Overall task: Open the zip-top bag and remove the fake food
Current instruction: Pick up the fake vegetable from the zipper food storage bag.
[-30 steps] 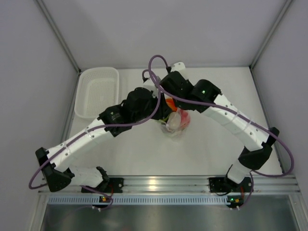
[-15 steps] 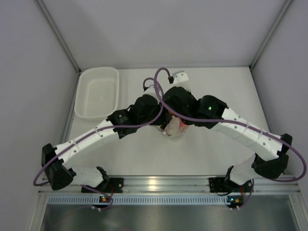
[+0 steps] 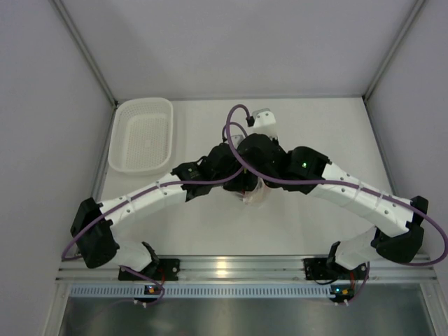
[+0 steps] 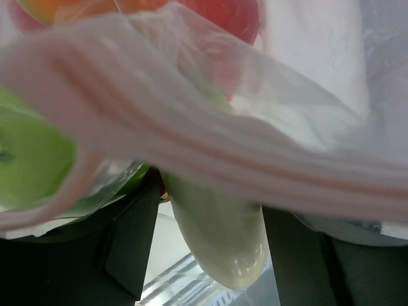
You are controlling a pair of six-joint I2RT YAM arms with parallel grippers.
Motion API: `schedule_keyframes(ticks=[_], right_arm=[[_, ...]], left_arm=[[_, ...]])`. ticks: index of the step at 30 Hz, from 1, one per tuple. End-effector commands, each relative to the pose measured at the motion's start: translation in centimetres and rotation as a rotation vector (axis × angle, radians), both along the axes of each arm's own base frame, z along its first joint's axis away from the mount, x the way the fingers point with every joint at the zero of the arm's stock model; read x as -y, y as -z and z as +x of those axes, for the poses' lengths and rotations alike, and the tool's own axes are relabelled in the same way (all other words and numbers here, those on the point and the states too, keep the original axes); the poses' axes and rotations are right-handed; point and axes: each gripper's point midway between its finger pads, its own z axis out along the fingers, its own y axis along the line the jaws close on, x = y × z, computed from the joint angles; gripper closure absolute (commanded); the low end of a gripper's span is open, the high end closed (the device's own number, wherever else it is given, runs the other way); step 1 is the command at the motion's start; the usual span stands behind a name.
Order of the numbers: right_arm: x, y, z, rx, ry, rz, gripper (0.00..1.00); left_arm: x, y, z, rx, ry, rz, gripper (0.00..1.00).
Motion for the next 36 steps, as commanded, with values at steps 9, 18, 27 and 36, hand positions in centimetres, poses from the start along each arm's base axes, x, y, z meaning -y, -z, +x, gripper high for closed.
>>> schedule_keyframes(ticks=[9,18,27,36], right_arm=[[-1.1,-2.8,-0.2,0.068,-0.018,0.129,1.00],[-0.2,-2.8,-0.2,0.081,0.000,0.102,1.00],[1.0,-1.8,0.6,0.090,0.038,0.052,1.00],[1.3,-0.3,1.8,0.078,0.070,-0.005,1.00]], left_arm=[[1.8,2.8,-0.6,-0.039,0.046,0.018,0.22],[1.5,1.4,-0.2,0.020,0.006,0.016,0.78],[0.6,-3.7,0.0,0.133,-0.002,-0.056,1.00],[-0.5,-6.9,0.3,0.197,-0.037,-0.085,1.00]])
